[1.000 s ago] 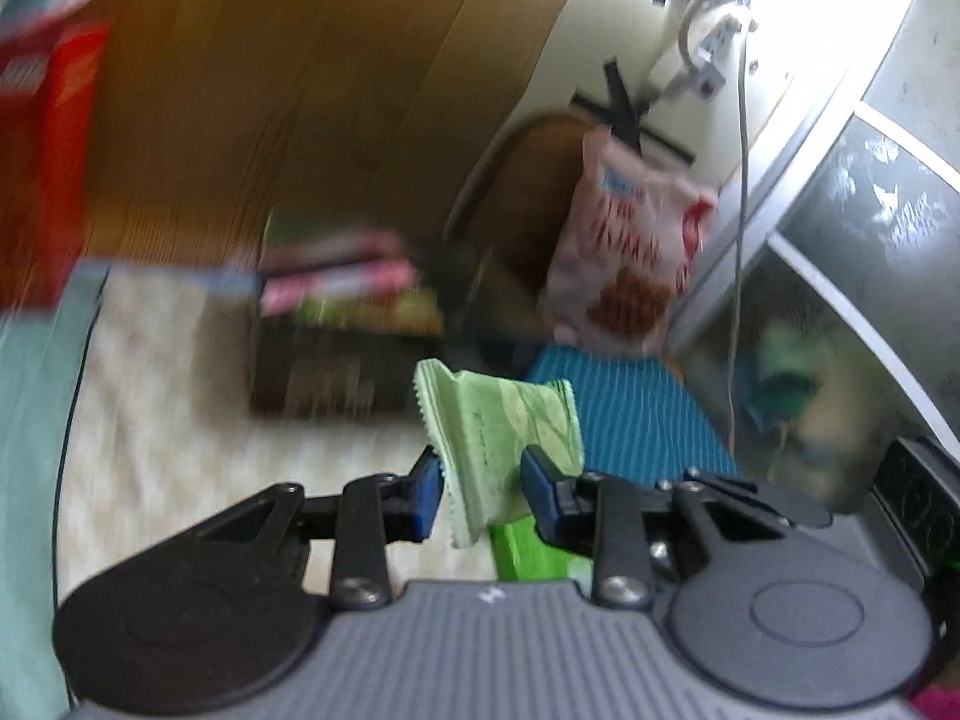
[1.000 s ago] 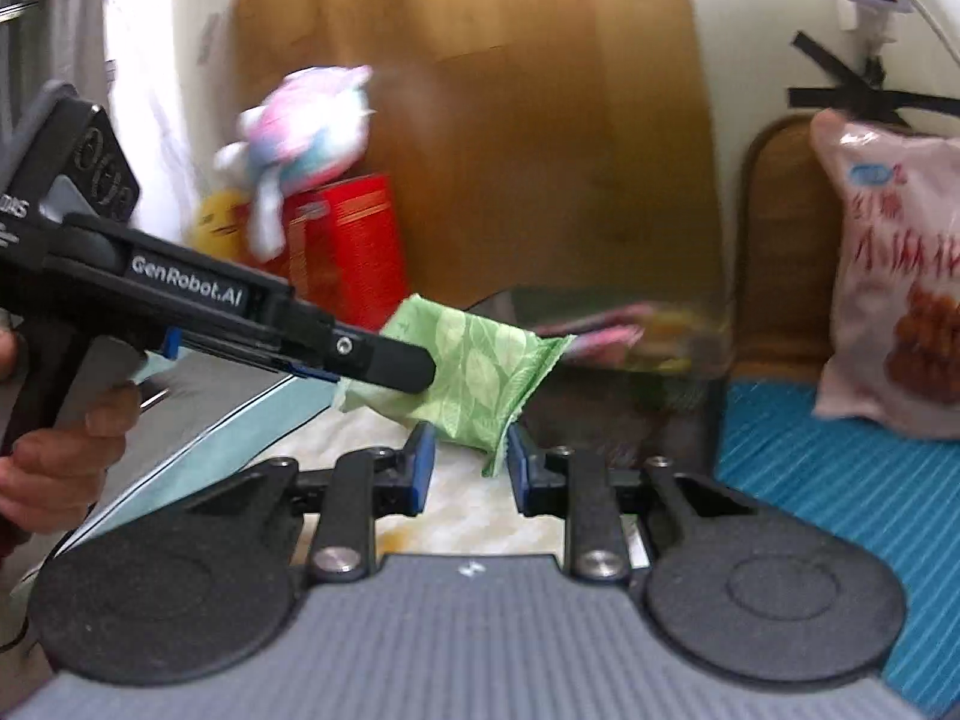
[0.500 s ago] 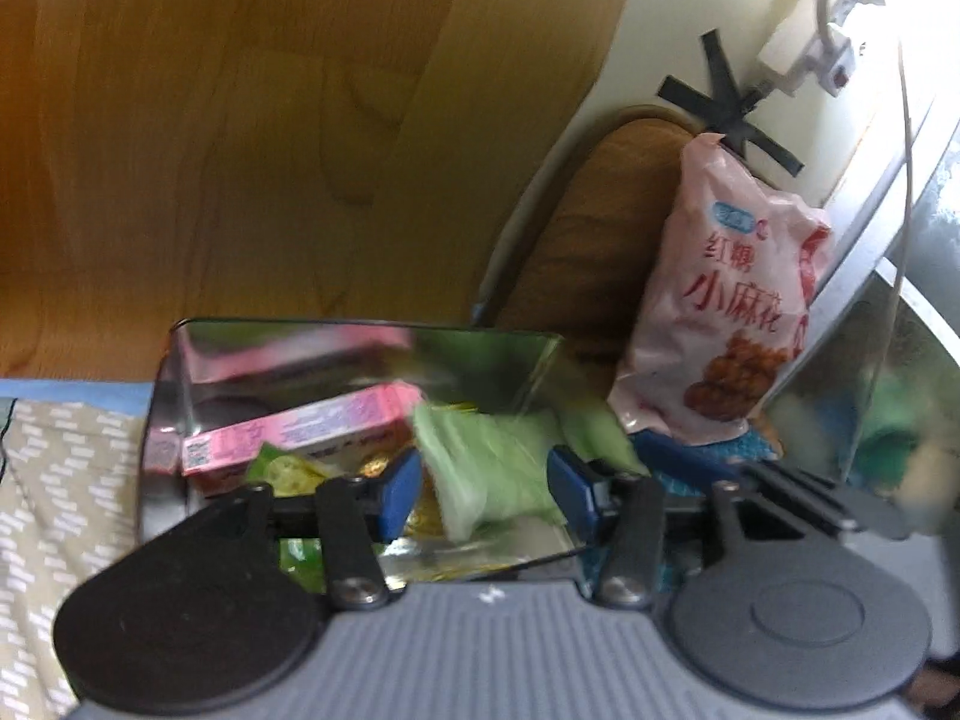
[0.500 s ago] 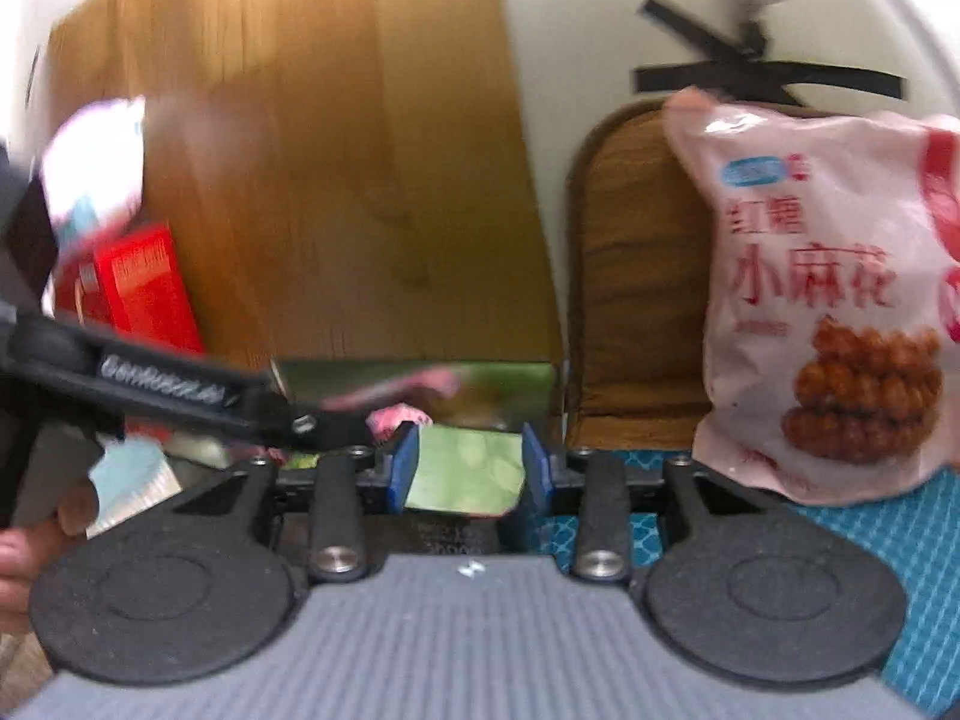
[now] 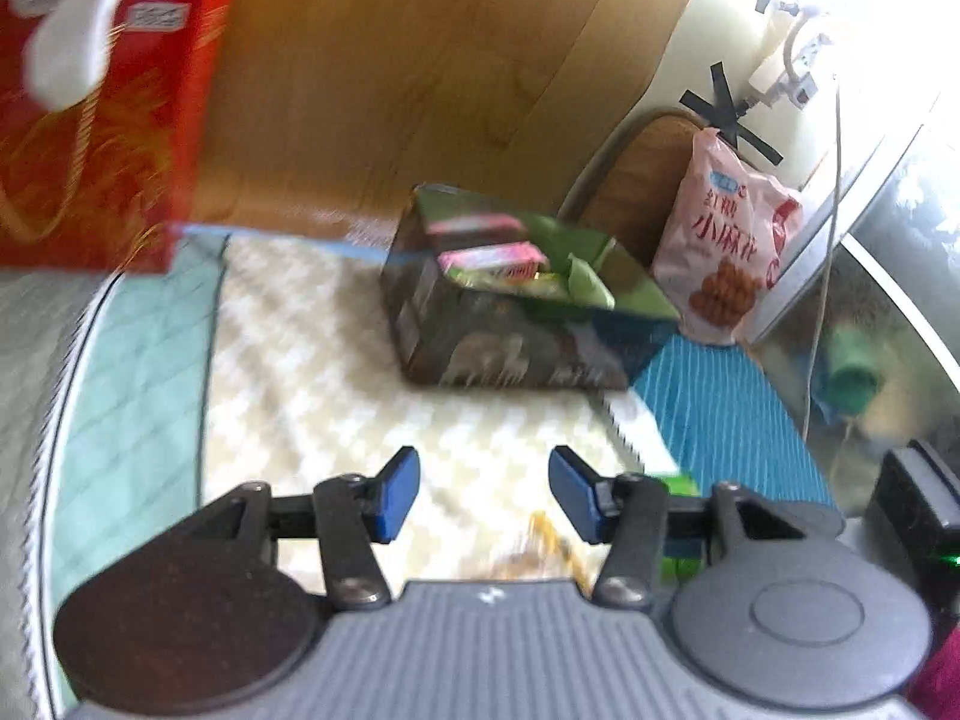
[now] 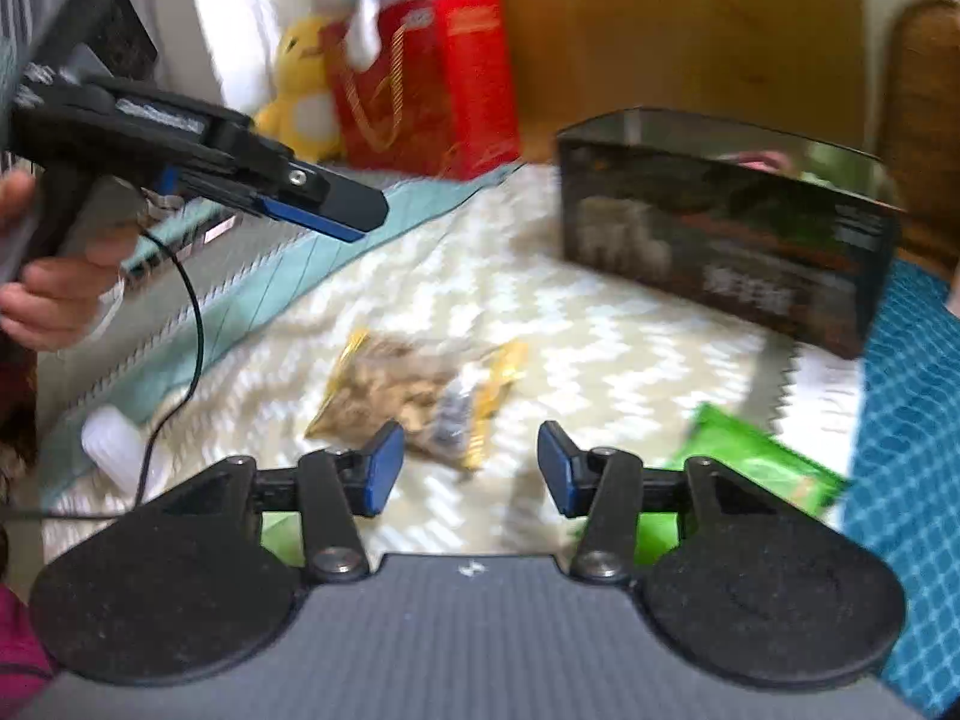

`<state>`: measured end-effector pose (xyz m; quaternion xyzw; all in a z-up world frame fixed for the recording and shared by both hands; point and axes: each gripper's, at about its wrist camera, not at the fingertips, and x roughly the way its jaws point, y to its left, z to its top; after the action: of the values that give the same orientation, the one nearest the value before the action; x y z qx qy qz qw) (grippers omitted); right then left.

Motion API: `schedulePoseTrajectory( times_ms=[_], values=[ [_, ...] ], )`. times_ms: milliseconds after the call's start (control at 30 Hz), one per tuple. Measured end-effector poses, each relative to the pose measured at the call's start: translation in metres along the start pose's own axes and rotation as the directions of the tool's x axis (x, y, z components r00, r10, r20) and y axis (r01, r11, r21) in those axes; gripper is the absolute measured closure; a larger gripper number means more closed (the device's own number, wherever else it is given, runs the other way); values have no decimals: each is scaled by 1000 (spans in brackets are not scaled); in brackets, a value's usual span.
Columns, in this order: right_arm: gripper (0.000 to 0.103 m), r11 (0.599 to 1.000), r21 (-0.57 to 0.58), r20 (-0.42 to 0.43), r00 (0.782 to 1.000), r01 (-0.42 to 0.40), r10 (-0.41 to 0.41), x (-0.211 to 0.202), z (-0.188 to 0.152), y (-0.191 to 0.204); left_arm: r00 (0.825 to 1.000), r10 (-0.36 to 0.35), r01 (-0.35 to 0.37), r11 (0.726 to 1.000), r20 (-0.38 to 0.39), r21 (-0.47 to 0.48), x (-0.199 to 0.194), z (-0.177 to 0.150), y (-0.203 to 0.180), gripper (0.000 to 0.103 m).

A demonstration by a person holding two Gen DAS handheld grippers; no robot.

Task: Organize snacks
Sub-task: 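Grasp the clear peanut bag with the left gripper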

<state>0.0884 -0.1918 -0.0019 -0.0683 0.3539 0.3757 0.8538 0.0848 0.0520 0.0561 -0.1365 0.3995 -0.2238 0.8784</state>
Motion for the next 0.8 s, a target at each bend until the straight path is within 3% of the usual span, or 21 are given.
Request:
schedulePoseTrajectory(
  times_ms=[267, 300, 367, 500, 600, 800],
  values=[
    [53, 999, -31, 3, 999, 40, -40, 19, 4, 16, 999, 29, -29, 1000, 20, 6, -22, -37, -2, 51],
    [64, 998, -27, 12, 999, 51, -51, 19, 3, 17, 999, 37, -37, 999, 10, -5, -19, -38, 0, 51],
    [75, 995, -16, 21, 995, 103, -102, 17, 0, 14, 999, 50, -50, 998, -11, -30, -14, -40, 4, 51],
    [76, 979, 58, 37, 980, 195, -197, 12, -2, 4, 999, 25, -28, 996, -32, -90, -3, -41, 11, 51],
    [76, 974, 77, 44, 975, 212, -216, 6, -6, 3, 1000, 9, -12, 993, -25, -115, 5, -35, 8, 51],
    [76, 961, 160, 53, 971, 224, -235, -4, -15, -15, 996, 16, -21, 998, -83, -60, 40, -24, -17, 47]
  ],
)
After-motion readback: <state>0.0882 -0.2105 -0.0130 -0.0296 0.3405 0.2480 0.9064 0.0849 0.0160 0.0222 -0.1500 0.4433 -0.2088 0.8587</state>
